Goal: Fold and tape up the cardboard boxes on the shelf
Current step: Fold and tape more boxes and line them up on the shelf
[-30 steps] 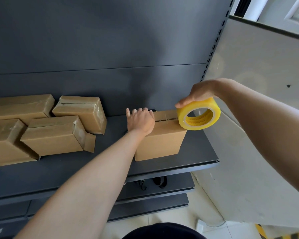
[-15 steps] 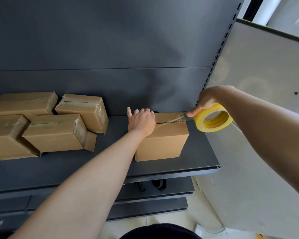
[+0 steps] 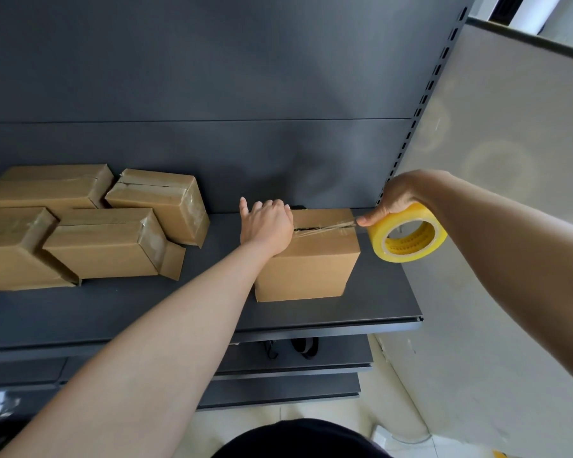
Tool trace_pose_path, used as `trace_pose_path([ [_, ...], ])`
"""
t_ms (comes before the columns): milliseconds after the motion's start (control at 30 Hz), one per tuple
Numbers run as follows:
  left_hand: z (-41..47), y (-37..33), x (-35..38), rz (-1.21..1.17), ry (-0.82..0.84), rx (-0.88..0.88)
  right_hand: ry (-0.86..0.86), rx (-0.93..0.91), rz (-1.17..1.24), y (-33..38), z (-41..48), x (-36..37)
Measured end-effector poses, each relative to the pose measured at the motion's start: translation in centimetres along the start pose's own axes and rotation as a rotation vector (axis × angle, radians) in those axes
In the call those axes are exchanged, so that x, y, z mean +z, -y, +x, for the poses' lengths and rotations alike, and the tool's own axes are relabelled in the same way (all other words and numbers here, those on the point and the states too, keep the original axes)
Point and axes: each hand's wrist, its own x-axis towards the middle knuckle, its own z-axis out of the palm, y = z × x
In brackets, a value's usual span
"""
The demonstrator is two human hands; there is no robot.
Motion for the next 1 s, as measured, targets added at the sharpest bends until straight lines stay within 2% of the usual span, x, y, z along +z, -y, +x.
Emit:
trace_pose_path([
  [567,0.5,-2.2,0.2,0.137,0.064,-0.057,0.091,-0.13,0.073,0.1,3.2,4.1],
  [767,0.8,-6.4,1.4,0.086,0.101,0.078,0.118,-0.186,0.089,1.1,2.6,4.7],
  [1000,2.0,-5.7,1.5,0.028,0.076,0.131,0.106,-0.205,0.234,0.5,2.5,6.2],
])
